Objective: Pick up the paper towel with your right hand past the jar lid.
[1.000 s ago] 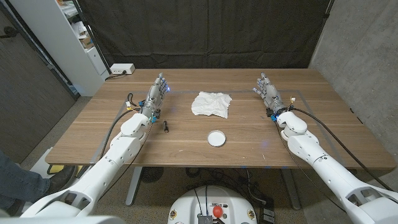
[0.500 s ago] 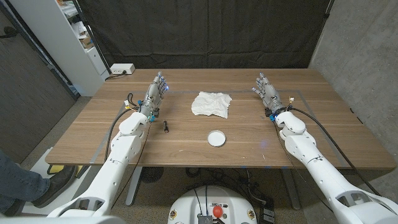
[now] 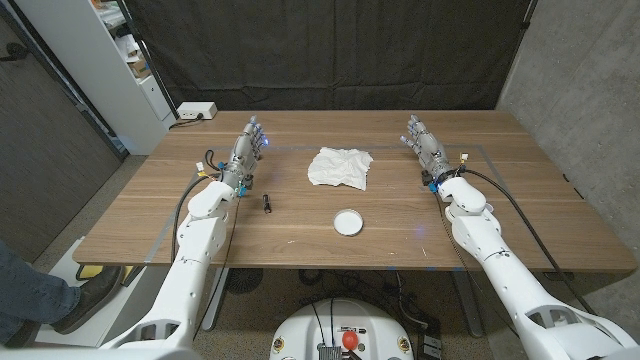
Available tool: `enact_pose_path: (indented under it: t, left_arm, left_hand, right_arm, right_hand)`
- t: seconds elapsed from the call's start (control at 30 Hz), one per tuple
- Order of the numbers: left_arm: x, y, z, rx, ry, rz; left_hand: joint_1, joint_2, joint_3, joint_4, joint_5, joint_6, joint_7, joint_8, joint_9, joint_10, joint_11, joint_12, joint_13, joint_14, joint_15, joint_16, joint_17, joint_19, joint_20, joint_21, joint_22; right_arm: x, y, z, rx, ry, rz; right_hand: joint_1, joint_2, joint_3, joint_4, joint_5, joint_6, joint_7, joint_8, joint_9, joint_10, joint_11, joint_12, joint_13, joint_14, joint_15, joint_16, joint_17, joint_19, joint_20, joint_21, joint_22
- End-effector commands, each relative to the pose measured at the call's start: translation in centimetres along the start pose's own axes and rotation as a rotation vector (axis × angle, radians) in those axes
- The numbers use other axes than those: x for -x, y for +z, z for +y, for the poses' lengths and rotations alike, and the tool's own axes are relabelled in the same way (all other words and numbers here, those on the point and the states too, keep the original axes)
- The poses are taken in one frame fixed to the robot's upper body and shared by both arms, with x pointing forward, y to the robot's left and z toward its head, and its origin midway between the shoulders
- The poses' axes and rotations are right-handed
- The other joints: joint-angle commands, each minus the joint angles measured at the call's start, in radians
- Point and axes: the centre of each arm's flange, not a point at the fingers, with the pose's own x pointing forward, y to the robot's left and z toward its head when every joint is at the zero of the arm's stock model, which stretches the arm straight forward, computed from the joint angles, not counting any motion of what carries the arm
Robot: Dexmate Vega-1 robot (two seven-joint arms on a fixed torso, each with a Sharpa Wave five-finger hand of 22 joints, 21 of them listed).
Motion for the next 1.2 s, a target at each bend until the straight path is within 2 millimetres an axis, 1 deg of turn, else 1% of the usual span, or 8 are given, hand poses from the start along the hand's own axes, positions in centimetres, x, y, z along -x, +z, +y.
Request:
enact_pose_path:
  t: [0.03, 0.33, 0.6, 1.0, 1.2]
  left_arm:
    - [0.4, -0.1, 0.4, -0.001, 0.002, 0.007]
    - [0.5, 0.1, 0.4, 0.000, -0.002, 0.006]
    - [0.7, 0.2, 0.4, 0.001, -0.007, 0.010]
    - [0.9, 0.3, 0.3, 0.004, -0.011, 0.004]
    - [1.0, 0.3, 0.3, 0.001, -0.014, 0.005]
  left_hand:
    - [0.006, 0.005, 0.006, -0.002, 0.001, -0.009, 0.001, 0.005, 0.002, -0.034, 0.001, 0.007, 0.001, -0.072, 0.003, 0.005, 0.004, -0.159, 0.007, -0.003, 0.003]
    - [0.008, 0.008, 0.006, -0.004, -0.001, -0.005, 0.000, 0.005, 0.002, -0.031, 0.000, 0.008, -0.001, -0.070, 0.005, 0.005, 0.004, -0.157, 0.009, -0.007, 0.003]
    - [0.010, 0.011, 0.006, -0.006, -0.002, -0.001, 0.000, 0.005, 0.002, -0.029, 0.001, 0.009, -0.002, -0.068, 0.005, 0.005, 0.004, -0.156, 0.010, -0.012, 0.003]
    - [0.012, 0.014, 0.006, -0.009, -0.005, 0.002, 0.000, 0.005, 0.002, -0.026, 0.002, 0.009, -0.004, -0.065, 0.004, 0.005, 0.004, -0.154, 0.013, -0.017, 0.004]
    - [0.013, 0.015, 0.005, -0.011, -0.007, 0.007, -0.002, 0.005, 0.002, -0.021, 0.004, 0.010, -0.005, -0.052, 0.007, 0.009, 0.005, -0.134, 0.015, -0.015, 0.004]
  right_arm:
    - [-0.6, 0.6, 1.5, 0.009, 0.031, -0.046]
    - [-0.7, 1.3, 2.0, 0.012, 0.045, -0.079]
    - [-0.4, 1.8, 2.4, 0.018, 0.067, -0.103]
    - [-0.4, 2.4, 3.1, 0.028, 0.089, -0.130]
    - [-0.4, 2.7, 3.2, 0.046, 0.099, -0.146]
  right_hand:
    - [0.019, 0.000, 0.002, -0.010, 0.006, 0.001, -0.005, 0.005, -0.002, 0.004, -0.002, -0.007, 0.004, 0.007, 0.002, 0.002, -0.001, 0.012, -0.014, -0.005, 0.001]
    - [0.027, 0.000, 0.002, -0.015, 0.005, 0.004, -0.008, 0.006, -0.004, 0.010, -0.004, -0.008, 0.004, 0.017, 0.001, 0.004, -0.003, 0.026, -0.013, -0.008, 0.001]
    - [0.029, 0.001, 0.001, -0.018, 0.004, 0.007, -0.009, 0.007, -0.006, 0.017, -0.006, -0.009, 0.005, 0.040, 0.003, 0.011, -0.004, 0.047, -0.011, -0.011, 0.002]
    - [0.033, 0.002, 0.001, -0.021, 0.003, 0.008, -0.010, 0.008, -0.008, 0.018, -0.001, -0.012, 0.006, 0.043, 0.006, 0.009, -0.004, 0.058, -0.010, -0.017, 0.002]
    - [0.037, 0.003, 0.002, -0.024, 0.003, 0.008, -0.011, 0.007, -0.008, 0.019, -0.001, -0.014, 0.006, 0.046, 0.007, 0.009, -0.005, 0.062, -0.008, -0.020, 0.002]
